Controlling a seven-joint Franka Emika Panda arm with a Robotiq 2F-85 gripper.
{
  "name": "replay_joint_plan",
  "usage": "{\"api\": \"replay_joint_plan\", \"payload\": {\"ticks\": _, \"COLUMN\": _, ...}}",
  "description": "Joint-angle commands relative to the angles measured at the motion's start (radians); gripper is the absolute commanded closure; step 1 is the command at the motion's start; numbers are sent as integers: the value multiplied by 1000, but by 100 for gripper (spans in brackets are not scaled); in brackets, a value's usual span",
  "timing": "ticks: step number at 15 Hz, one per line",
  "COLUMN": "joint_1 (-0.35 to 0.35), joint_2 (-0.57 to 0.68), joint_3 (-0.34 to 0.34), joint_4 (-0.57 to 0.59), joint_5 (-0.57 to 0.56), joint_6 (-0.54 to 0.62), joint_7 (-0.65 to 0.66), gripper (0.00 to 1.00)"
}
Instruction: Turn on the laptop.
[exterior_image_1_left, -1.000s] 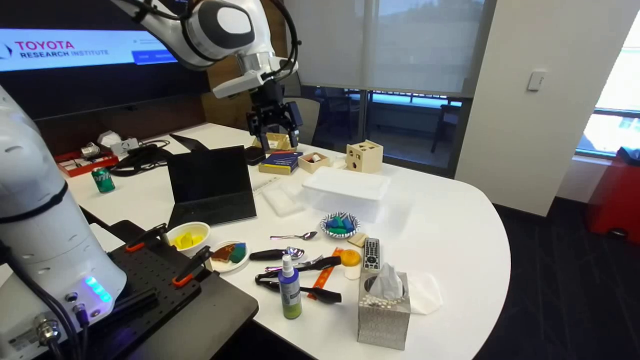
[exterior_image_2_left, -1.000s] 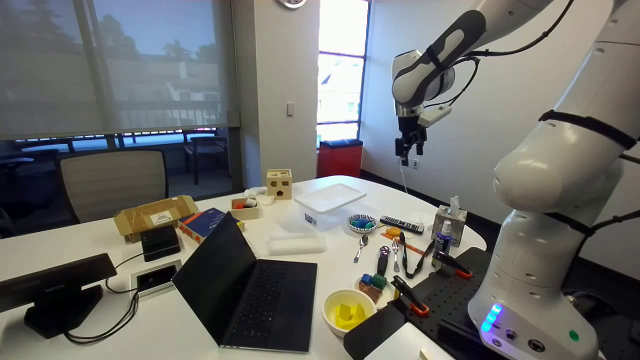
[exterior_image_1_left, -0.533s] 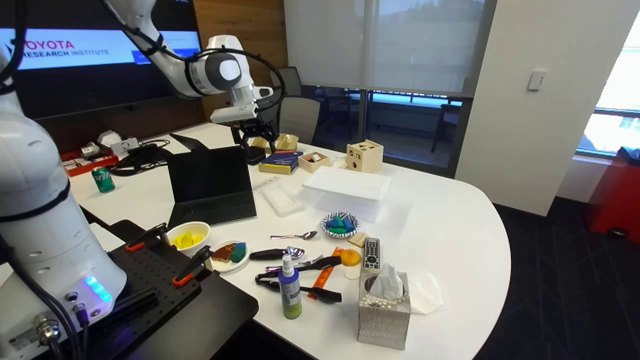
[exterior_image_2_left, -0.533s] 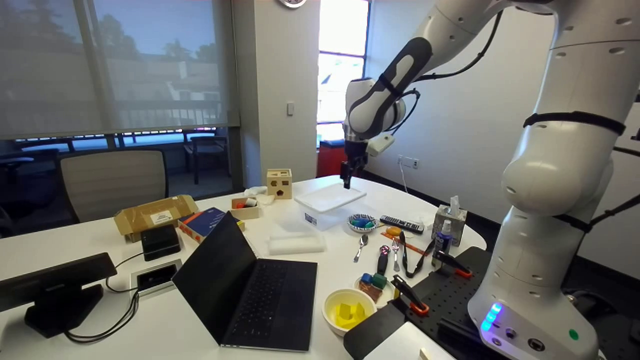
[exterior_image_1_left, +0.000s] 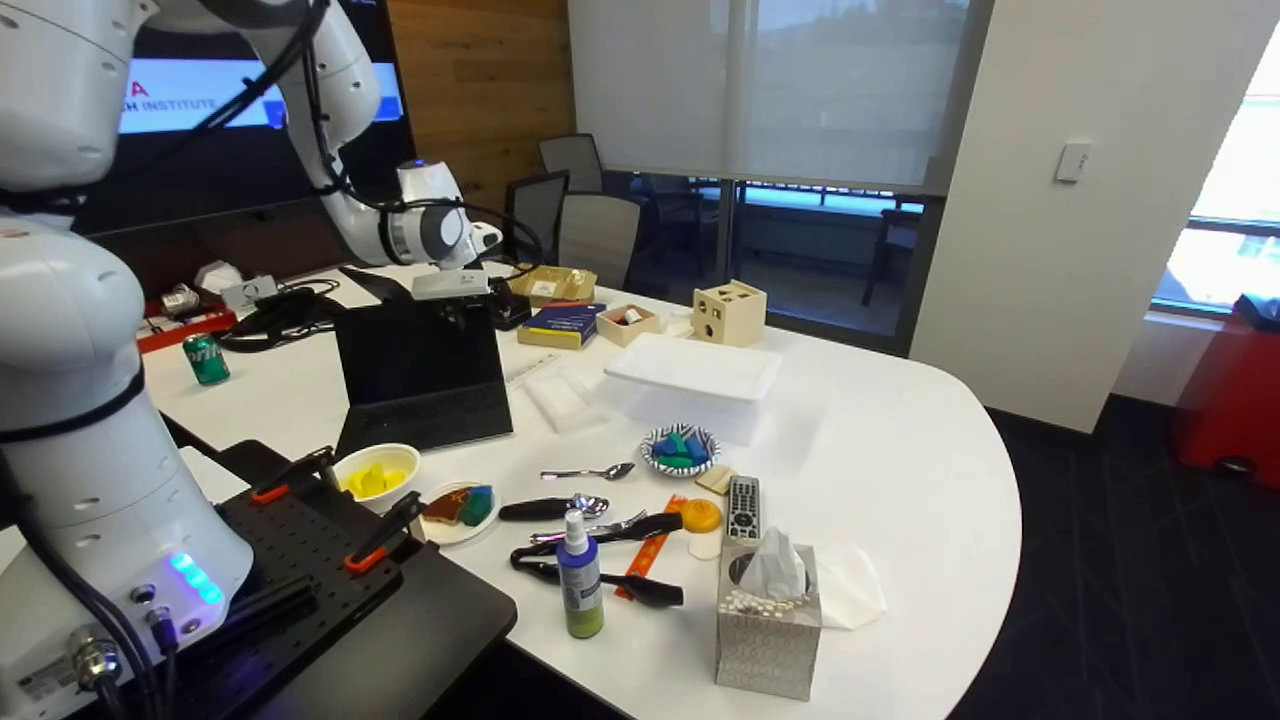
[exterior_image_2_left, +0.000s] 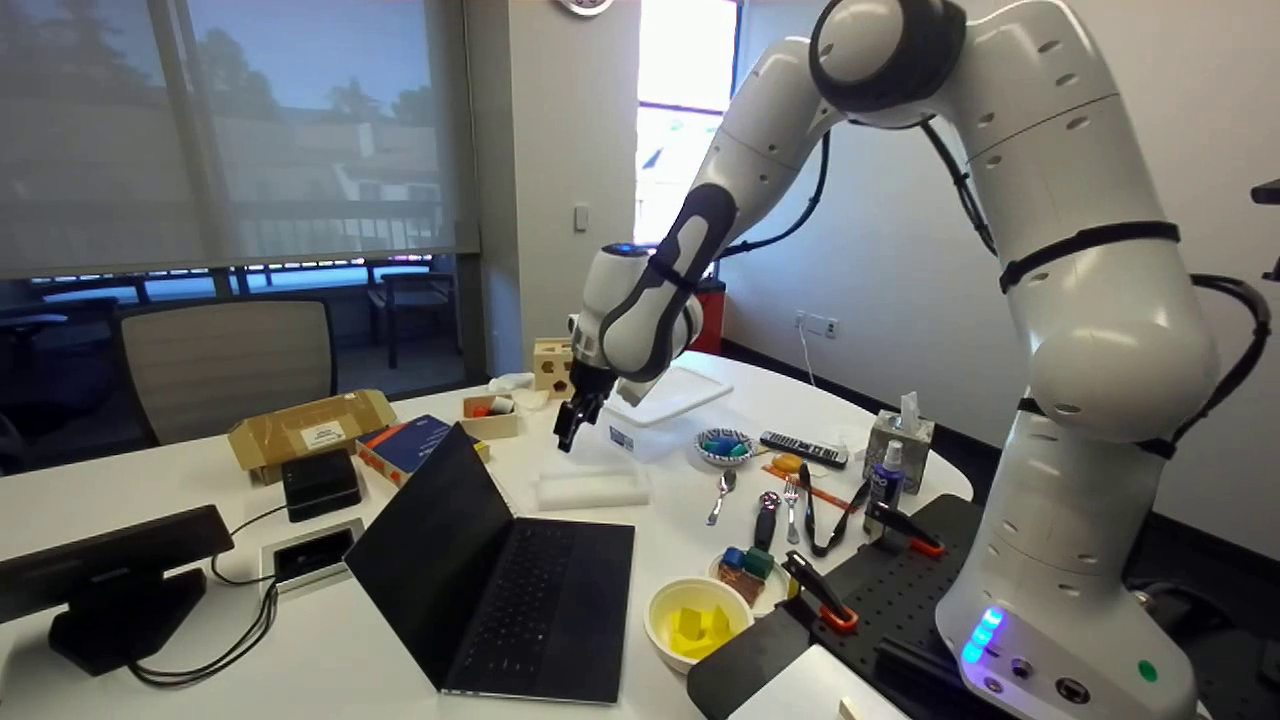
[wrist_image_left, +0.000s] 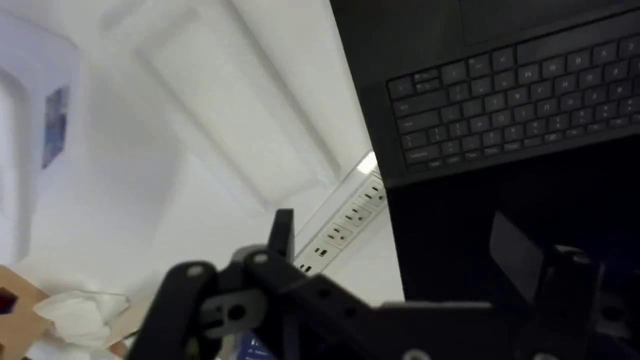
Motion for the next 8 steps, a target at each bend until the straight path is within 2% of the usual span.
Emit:
{"api": "replay_joint_plan", "payload": {"ticks": 1, "joint_1": 63, "joint_2": 189, "joint_3": -2, "joint_4": 188, "joint_5": 25, "joint_6": 29, "joint_7": 16, "gripper": 0}}
{"api": "replay_joint_plan", "payload": {"ticks": 2, "joint_1": 80, "joint_2": 225, "joint_3": -5, "joint_4": 223, "joint_5": 31, "joint_6": 27, "joint_7": 22, "gripper": 2}}
{"api": "replay_joint_plan", "payload": {"ticks": 3, "joint_1": 106, "joint_2": 254, "joint_3": -20, "joint_4": 252, "joint_5": 38, "joint_6": 19, "joint_7": 39, "gripper": 27}}
{"api": "replay_joint_plan", "payload": {"ticks": 4, "joint_1": 126, "joint_2": 277, "joint_3": -32, "joint_4": 273, "joint_5": 47, "joint_6": 17, "joint_7": 54, "gripper": 27}}
{"api": "replay_joint_plan", "payload": {"ticks": 8, "joint_1": 215, "joint_2": 345, "joint_3": -117, "joint_4": 327, "joint_5": 75, "joint_6": 7, "joint_7": 166, "gripper": 58}}
